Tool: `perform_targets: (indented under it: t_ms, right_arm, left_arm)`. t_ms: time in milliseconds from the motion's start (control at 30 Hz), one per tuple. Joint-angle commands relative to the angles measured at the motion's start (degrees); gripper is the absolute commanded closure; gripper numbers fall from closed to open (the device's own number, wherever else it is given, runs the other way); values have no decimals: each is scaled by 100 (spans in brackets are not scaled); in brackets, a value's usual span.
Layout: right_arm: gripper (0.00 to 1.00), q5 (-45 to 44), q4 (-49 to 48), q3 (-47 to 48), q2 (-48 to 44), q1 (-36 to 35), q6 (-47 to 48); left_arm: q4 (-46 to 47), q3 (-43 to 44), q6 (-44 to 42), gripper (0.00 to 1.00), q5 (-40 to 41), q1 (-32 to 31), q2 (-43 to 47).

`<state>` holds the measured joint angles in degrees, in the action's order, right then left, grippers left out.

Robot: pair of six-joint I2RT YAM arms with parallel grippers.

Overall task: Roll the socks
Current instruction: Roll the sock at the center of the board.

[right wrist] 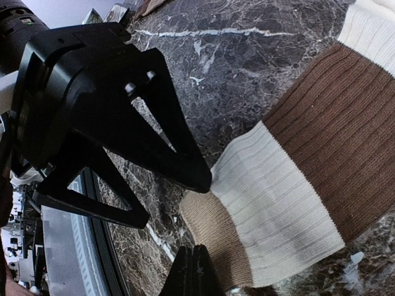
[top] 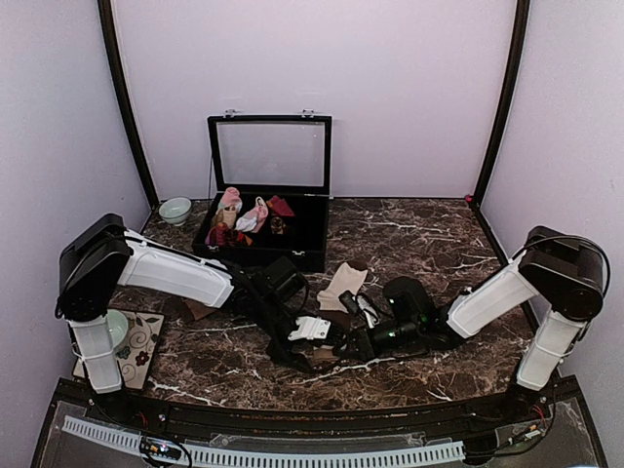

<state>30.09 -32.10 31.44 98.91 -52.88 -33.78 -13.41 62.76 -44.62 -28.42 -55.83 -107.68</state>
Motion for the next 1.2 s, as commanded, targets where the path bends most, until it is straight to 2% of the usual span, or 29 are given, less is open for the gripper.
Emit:
perform_targets:
  t_ms: [0,100,233,300,367,433,600,700,833,1067,1167]
  right_arm:
    - [100,181,-262,-103,50,47,-177]
    - [100,152,-310,-190,38,67,-207]
    - [98,5,-427,-361,-105,68,-115]
    - [87,-130,-497,-489,-276,66,36]
    - [71,-288,-495,-597,-498,63,230]
    - [61,-425,-461,-731,-816,68,507]
    - [41,-750,-509,-1222,-1781,27,1340]
    - [40,-870,-309,-1394,-2223,-47,1999]
    - [43,-1554,14,-1453,-2545,-306,2543]
    - [47,-2479,-93,-1485,-2187,-1145,3141]
    - [47,-2695,-361,-1537,-1964,-1336,3302]
  left_arm:
    - [263,148,-59,37,152,-45,-59]
    - [299,185,-64,46,205,-81,-177]
    - [192,302,-100,53,298,-92,-366]
    - [96,366,-129,54,324,-94,-440]
    - [-33,412,-150,54,285,-94,-484]
    - [-105,417,-147,54,272,-94,-499]
    - [-281,486,-90,70,321,-94,-574]
    - [-610,664,-1,79,192,-86,-608]
    - [-915,882,172,85,87,-53,-636]
    - [-1597,1363,545,85,-494,295,-805]
    - [-1912,1500,422,80,-832,414,-861]
